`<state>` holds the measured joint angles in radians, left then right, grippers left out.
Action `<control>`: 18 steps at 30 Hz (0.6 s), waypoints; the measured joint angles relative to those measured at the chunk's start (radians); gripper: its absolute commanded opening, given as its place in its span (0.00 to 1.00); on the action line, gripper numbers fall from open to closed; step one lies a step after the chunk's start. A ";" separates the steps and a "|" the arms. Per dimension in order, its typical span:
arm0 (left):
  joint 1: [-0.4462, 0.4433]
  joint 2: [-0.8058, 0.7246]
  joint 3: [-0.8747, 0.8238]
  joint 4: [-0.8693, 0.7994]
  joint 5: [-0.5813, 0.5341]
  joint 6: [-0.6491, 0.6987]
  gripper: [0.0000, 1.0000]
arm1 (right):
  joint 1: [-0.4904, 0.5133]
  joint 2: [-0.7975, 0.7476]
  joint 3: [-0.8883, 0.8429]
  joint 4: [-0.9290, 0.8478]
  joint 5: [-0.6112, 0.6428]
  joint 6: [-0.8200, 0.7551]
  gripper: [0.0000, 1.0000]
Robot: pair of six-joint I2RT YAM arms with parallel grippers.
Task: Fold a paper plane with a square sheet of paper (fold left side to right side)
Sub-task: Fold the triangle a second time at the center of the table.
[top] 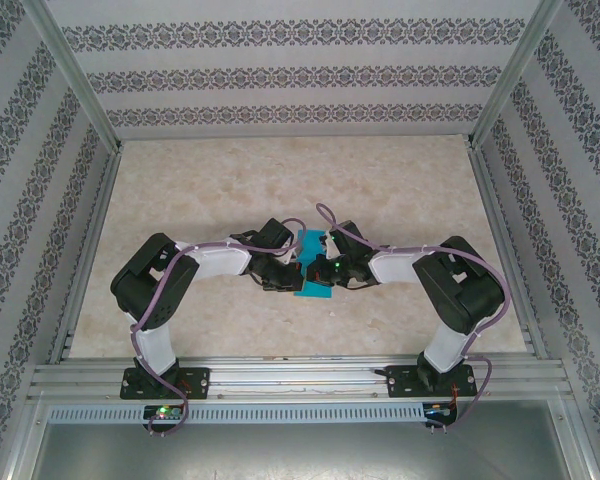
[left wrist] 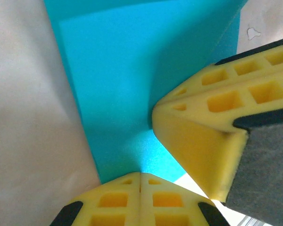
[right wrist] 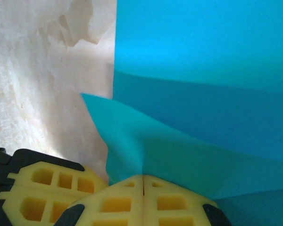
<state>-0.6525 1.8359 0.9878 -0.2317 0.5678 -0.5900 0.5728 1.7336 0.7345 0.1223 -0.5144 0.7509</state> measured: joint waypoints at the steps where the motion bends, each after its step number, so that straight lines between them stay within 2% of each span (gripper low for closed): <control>1: 0.000 0.000 0.000 0.000 0.000 -0.003 0.00 | -0.001 0.002 0.001 -0.004 0.002 -0.003 0.00; 18: 0.006 0.018 0.008 0.019 0.020 -0.041 0.00 | -0.087 0.003 0.010 -0.047 -0.026 -0.071 0.00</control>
<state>-0.6460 1.8534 0.9955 -0.2131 0.5877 -0.6308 0.4858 1.7363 0.7444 0.0753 -0.5404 0.6804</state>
